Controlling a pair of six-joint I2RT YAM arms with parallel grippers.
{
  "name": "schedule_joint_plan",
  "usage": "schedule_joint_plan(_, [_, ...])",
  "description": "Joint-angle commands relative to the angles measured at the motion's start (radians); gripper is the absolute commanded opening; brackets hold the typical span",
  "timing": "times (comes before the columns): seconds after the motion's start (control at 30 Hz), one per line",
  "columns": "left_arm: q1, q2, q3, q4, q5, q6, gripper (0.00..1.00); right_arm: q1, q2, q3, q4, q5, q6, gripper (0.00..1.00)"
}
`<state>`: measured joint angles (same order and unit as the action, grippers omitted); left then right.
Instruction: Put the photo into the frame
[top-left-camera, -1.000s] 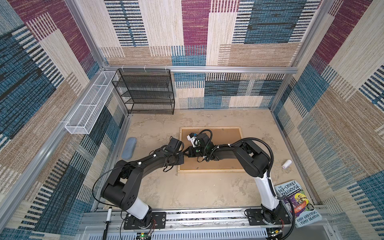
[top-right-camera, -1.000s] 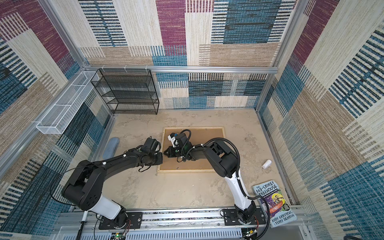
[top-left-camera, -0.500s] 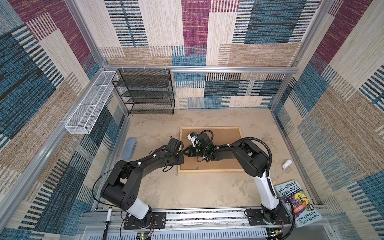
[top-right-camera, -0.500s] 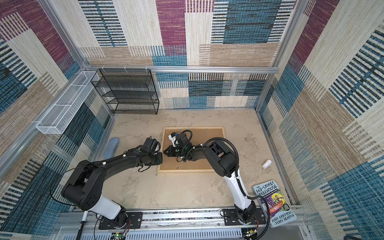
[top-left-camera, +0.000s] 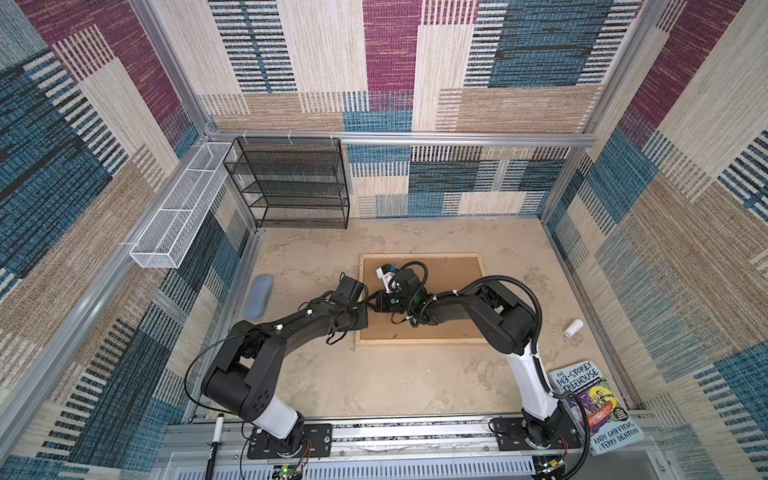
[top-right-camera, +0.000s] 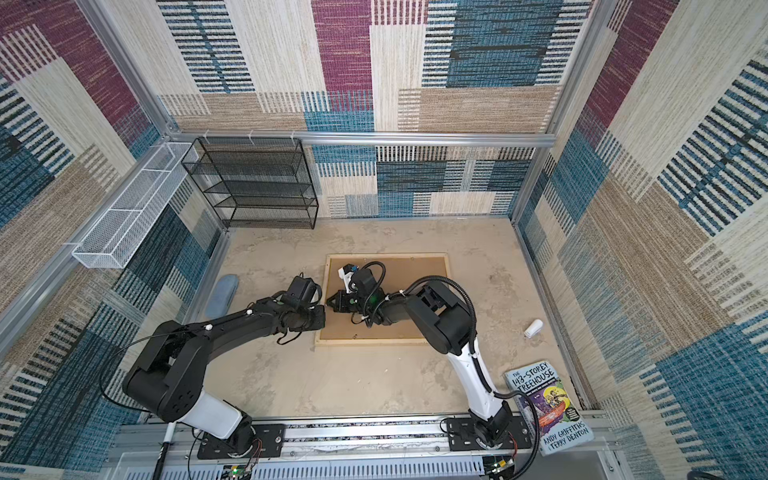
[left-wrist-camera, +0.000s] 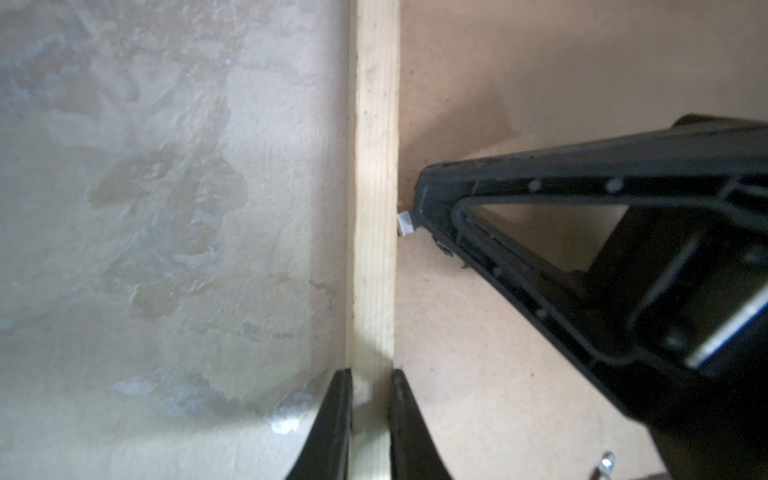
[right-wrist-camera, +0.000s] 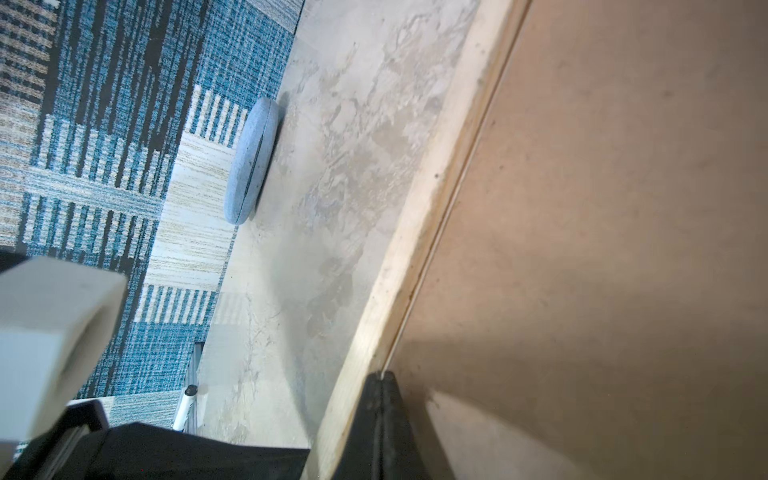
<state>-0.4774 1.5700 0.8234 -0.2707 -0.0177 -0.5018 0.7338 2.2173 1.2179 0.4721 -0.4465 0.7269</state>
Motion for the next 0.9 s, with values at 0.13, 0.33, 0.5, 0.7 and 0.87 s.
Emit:
schedule_joint_plan(0.13, [-0.003,-0.038,-0.038,0.017,0.002,-0.084,0.17,0.034,-0.022,-0.041,-0.182,0.052,0.005,0.0])
schedule_joint_plan(0.33, [-0.01,-0.062,-0.1,0.06,-0.032,-0.191,0.15,0.049,-0.077,-0.065,-0.255,0.13,-0.005,0.0])
schedule_joint_plan(0.5, [-0.029,-0.085,-0.134,0.08,-0.066,-0.258,0.13,0.074,-0.112,-0.058,-0.333,0.203,-0.04,0.0])
schedule_joint_plan(0.7, [-0.056,-0.086,-0.141,0.102,-0.074,-0.29,0.13,0.082,-0.095,-0.011,-0.384,0.24,-0.055,0.0])
schedule_joint_plan(0.87, [-0.064,-0.076,-0.144,0.108,-0.07,-0.294,0.12,0.084,-0.067,0.028,-0.41,0.251,-0.061,0.0])
